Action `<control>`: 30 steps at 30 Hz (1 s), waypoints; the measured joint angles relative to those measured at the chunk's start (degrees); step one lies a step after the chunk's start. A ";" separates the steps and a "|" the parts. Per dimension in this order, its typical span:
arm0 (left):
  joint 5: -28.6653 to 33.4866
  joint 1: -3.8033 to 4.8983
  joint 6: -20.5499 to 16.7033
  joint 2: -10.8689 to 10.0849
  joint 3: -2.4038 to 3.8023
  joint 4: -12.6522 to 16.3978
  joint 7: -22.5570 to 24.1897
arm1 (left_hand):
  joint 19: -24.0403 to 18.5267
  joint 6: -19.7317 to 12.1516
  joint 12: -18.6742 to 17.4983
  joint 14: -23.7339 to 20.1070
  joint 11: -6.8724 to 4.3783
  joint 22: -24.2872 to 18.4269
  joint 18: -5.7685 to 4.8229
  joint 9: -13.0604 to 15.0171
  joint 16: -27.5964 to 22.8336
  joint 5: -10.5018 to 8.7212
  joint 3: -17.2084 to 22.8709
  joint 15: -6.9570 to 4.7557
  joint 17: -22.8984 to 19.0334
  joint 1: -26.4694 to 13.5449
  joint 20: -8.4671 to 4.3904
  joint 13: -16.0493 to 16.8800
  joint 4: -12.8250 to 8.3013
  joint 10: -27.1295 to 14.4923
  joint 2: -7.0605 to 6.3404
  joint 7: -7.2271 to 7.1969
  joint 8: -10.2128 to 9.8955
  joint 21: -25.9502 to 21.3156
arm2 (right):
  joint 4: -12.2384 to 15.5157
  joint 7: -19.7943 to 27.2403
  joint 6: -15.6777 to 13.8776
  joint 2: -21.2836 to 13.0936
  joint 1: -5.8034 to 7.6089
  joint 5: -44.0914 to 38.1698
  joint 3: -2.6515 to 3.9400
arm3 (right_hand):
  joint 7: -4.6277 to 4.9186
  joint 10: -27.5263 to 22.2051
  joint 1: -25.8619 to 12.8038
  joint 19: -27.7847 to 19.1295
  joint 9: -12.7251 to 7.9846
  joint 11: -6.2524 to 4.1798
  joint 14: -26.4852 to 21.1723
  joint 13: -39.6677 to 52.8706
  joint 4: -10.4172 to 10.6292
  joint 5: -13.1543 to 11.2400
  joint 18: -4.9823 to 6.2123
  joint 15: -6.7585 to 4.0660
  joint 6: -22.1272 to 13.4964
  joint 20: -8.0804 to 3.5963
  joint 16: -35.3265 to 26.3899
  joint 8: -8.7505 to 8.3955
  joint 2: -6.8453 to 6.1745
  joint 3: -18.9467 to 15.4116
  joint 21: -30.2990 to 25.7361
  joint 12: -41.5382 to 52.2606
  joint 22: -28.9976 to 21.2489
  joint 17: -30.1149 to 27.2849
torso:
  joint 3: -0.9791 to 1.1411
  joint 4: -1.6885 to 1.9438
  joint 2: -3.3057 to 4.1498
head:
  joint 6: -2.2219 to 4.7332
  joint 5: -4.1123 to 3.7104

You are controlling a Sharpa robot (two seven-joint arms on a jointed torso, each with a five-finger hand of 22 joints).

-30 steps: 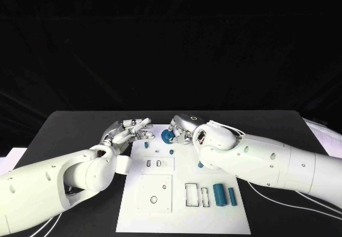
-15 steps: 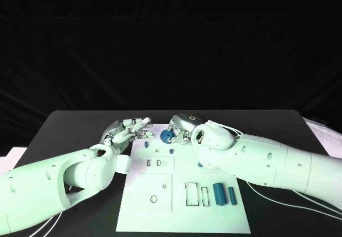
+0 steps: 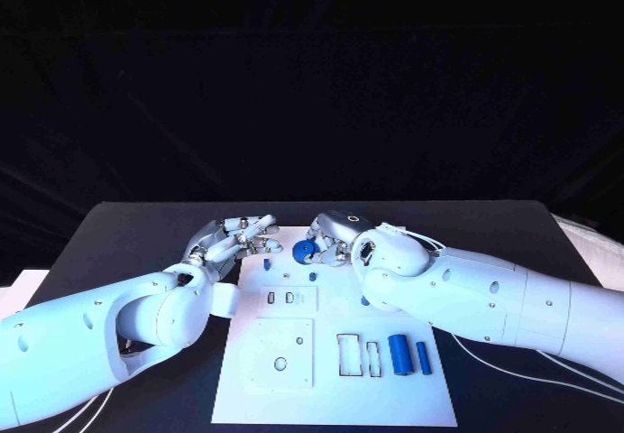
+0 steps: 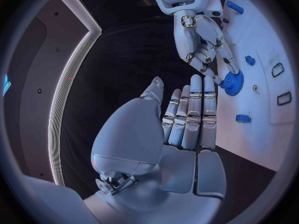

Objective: Assemble the parts on the task board

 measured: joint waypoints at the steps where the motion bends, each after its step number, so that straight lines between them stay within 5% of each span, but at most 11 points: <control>1: 0.00 0.00 0.00 0.00 0.00 0.00 -0.01 | 0.00 0.00 0.00 -0.01 0.00 0.00 0.00 0.00 0.00 0.00 0.05 0.01 0.00 0.00 0.00 0.00 -0.05 0.00 0.00 0.00 0.00 0.00 | 0.16 0.03 -0.08 -0.20 0.00 0.15 0.00 | 0.00 0.00 -0.26 0.00 0.02 0.00 0.00 0.08 0.16 0.25 0.00 0.00 0.00 0.00 0.00 0.00 0.26 0.03 0.00 0.00 0.00 0.00 | 0.01 -0.02 0.00 | 0.00 0.00; 13: 0.02 0.00 0.01 -0.10 0.00 -0.12 -0.06 | -0.21 0.00 -0.23 -0.01 0.00 -0.01 0.00 0.00 0.00 0.00 -0.11 0.01 0.07 0.00 0.21 -0.01 -0.21 0.00 0.00 0.00 0.00 0.00 | 6.12 0.97 -2.86 -7.03 0.35 2.13 0.37 | -0.70 0.33 -0.09 0.00 0.25 -0.33 0.00 1.07 0.86 3.12 0.01 0.00 1.56 0.00 0.00 0.45 0.47 -0.06 0.00 1.28 -0.01 0.04 | 0.05 -0.16 -0.10 | 0.25 -0.12; 20: 0.01 -0.01 0.01 -0.39 -0.02 -0.08 -0.06 | -0.21 0.00 -0.23 -0.01 0.00 -0.01 -0.01 0.00 0.00 0.00 -0.11 0.01 0.06 0.00 0.21 0.04 -0.21 0.00 0.00 0.00 0.00 0.00 | 9.87 8.08 -4.71 -17.24 1.86 8.51 0.79 | -0.51 0.33 2.62 0.00 0.25 -0.32 0.00 1.12 -0.55 3.12 0.00 0.00 1.77 -0.01 0.39 0.44 1.16 1.26 0.00 1.28 -0.01 0.04 | 0.19 -1.07 -0.51 | 0.60 -0.10; 30: -0.58 0.00 0.19 -0.27 -0.01 -0.35 0.01 | -0.21 0.00 -0.23 -0.01 0.00 -0.02 0.00 0.00 0.00 0.00 -0.11 0.02 0.06 0.00 0.21 0.04 -0.21 0.00 0.00 0.00 0.00 0.00 | 7.74 21.71 -4.92 -25.43 1.81 17.00 0.82 | -0.51 0.33 3.62 0.00 0.18 -0.32 0.00 0.79 -1.70 3.33 0.00 -0.01 1.77 -0.01 0.45 0.44 0.62 0.58 0.00 0.94 -0.01 0.03 | 0.69 -2.29 -1.03 | 0.79 -0.35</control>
